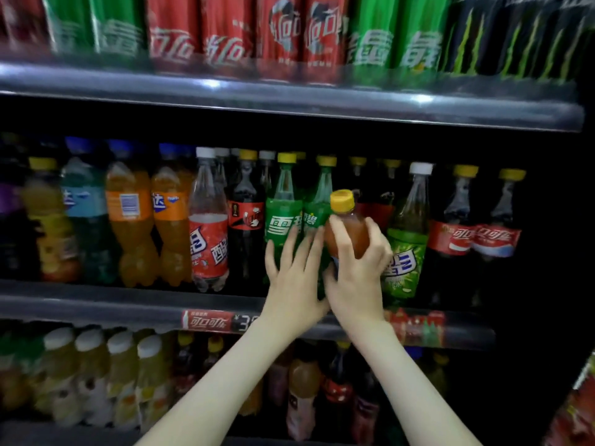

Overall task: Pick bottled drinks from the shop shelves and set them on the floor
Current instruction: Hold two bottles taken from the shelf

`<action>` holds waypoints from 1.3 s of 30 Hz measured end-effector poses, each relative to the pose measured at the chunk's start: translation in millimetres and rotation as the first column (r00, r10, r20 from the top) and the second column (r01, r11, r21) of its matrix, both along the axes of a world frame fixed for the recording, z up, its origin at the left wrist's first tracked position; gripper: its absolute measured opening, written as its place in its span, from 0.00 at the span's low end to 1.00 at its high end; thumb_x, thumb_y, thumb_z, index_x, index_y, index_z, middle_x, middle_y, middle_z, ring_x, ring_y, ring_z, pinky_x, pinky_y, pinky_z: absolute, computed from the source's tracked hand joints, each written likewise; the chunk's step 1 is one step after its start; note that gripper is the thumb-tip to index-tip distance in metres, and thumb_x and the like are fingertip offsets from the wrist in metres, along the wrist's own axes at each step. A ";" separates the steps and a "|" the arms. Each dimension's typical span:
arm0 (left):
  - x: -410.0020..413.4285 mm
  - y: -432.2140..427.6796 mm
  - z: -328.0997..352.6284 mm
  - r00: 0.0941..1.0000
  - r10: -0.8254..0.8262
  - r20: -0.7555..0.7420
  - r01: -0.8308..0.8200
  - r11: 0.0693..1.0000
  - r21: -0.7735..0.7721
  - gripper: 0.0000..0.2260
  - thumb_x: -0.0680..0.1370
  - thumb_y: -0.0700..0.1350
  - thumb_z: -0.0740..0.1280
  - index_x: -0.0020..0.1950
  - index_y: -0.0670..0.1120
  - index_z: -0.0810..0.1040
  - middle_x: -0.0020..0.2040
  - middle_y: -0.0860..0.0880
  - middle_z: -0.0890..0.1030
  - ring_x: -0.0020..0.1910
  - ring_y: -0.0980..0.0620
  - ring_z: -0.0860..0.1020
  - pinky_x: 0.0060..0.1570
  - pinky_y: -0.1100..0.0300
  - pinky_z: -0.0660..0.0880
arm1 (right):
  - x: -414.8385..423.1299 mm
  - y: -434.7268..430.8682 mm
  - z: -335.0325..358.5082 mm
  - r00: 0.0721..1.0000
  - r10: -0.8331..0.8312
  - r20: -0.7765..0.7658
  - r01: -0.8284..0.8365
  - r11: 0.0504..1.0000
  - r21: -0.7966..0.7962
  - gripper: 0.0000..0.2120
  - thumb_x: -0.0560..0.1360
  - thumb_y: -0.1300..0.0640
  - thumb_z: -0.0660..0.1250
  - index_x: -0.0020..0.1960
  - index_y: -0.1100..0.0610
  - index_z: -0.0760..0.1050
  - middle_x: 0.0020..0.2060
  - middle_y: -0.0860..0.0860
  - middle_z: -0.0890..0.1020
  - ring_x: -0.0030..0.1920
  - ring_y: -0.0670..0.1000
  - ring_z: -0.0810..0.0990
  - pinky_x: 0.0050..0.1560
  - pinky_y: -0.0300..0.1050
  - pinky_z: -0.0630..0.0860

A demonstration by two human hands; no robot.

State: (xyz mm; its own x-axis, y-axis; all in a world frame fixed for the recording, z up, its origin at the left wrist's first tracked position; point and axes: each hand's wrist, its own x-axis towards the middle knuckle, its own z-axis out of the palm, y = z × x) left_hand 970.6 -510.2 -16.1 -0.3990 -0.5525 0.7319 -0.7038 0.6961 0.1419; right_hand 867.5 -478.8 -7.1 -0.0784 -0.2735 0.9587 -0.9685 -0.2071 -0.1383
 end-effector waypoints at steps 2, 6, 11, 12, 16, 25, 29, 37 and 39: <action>1.5 3.6 -1.2 0.995 -0.099 -0.001 0.099 0.994 0.050 0.43 0.73 0.51 0.68 0.79 0.44 0.45 0.79 0.50 0.51 0.73 0.61 0.34 0.71 0.51 0.28 | -1.7 7.2 -8.5 0.998 0.026 -0.055 -0.030 0.997 -0.077 0.38 0.66 0.71 0.74 0.69 0.49 0.63 0.68 0.59 0.57 0.65 0.63 0.59 0.67 0.51 0.63; 4.8 19.2 -1.4 0.965 -0.228 -0.131 0.228 0.974 -0.009 0.42 0.72 0.43 0.72 0.77 0.37 0.50 0.73 0.54 0.53 0.74 0.60 0.48 0.73 0.46 0.44 | -4.2 22.2 -11.1 0.990 0.142 -0.025 -0.144 0.966 -0.215 0.36 0.65 0.69 0.77 0.65 0.54 0.62 0.65 0.58 0.60 0.65 0.62 0.62 0.72 0.38 0.55; 11.9 38.9 2.5 0.820 -0.501 -0.276 0.473 0.865 -0.165 0.38 0.77 0.40 0.68 0.77 0.43 0.44 0.69 0.50 0.63 0.67 0.52 0.67 0.66 0.48 0.67 | 12.3 46.1 -8.7 0.907 0.419 0.040 -0.393 0.876 -0.279 0.36 0.71 0.62 0.74 0.68 0.51 0.55 0.69 0.58 0.58 0.71 0.60 0.61 0.62 0.60 0.72; 16.1 43.0 2.0 0.779 -0.542 -0.317 0.531 0.838 -0.127 0.40 0.77 0.40 0.69 0.77 0.48 0.43 0.68 0.50 0.63 0.65 0.53 0.70 0.64 0.56 0.70 | 17.6 52.6 -9.8 0.887 0.456 0.069 -0.425 0.866 -0.264 0.35 0.72 0.61 0.73 0.69 0.51 0.55 0.69 0.58 0.58 0.72 0.61 0.60 0.60 0.62 0.74; 34.9 63.8 -31.1 0.735 -0.500 -0.459 0.558 0.830 -0.010 0.45 0.74 0.40 0.73 0.76 0.53 0.41 0.67 0.50 0.67 0.61 0.58 0.74 0.59 0.68 0.72 | 31.3 80.5 -18.4 0.840 0.509 0.189 -0.511 0.859 -0.042 0.38 0.71 0.55 0.74 0.73 0.49 0.56 0.72 0.48 0.60 0.72 0.55 0.63 0.61 0.55 0.75; 81.4 90.3 -129.2 0.842 -0.288 -0.456 0.498 0.739 0.454 0.45 0.74 0.49 0.72 0.68 0.77 0.39 0.64 0.63 0.70 0.59 0.63 0.74 0.55 0.75 0.68 | 53.2 104.7 -92.0 0.738 0.117 0.665 -0.547 0.680 0.488 0.36 0.59 0.41 0.78 0.61 0.37 0.63 0.51 0.37 0.76 0.48 0.34 0.76 0.41 0.26 0.72; 97.3 78.8 -147.7 0.914 -0.379 -0.147 0.374 0.640 0.671 0.46 0.75 0.55 0.70 0.70 0.71 0.32 0.70 0.56 0.68 0.58 0.58 0.73 0.52 0.67 0.70 | 50.4 101.3 -134.0 0.666 -0.043 0.745 -0.548 0.649 0.528 0.33 0.62 0.46 0.79 0.62 0.44 0.67 0.49 0.38 0.77 0.45 0.36 0.76 0.41 0.30 0.69; 96.4 27.3 -178.1 0.939 -0.264 0.219 0.102 0.825 0.556 0.27 0.82 0.47 0.59 0.79 0.51 0.52 0.73 0.46 0.62 0.67 0.45 0.68 0.56 0.54 0.73 | 11.8 97.5 -168.4 0.567 -0.192 0.801 -0.481 0.713 0.511 0.34 0.63 0.52 0.80 0.61 0.45 0.65 0.50 0.42 0.77 0.52 0.49 0.78 0.49 0.44 0.73; 80.4 18.8 -179.3 0.951 -0.236 0.200 0.096 0.840 0.535 0.28 0.81 0.44 0.59 0.78 0.52 0.52 0.74 0.44 0.61 0.67 0.42 0.67 0.54 0.51 0.75 | 0.3 98.3 -170.0 0.572 -0.219 0.791 -0.462 0.711 0.530 0.35 0.63 0.52 0.80 0.64 0.48 0.66 0.54 0.46 0.77 0.53 0.50 0.77 0.52 0.47 0.74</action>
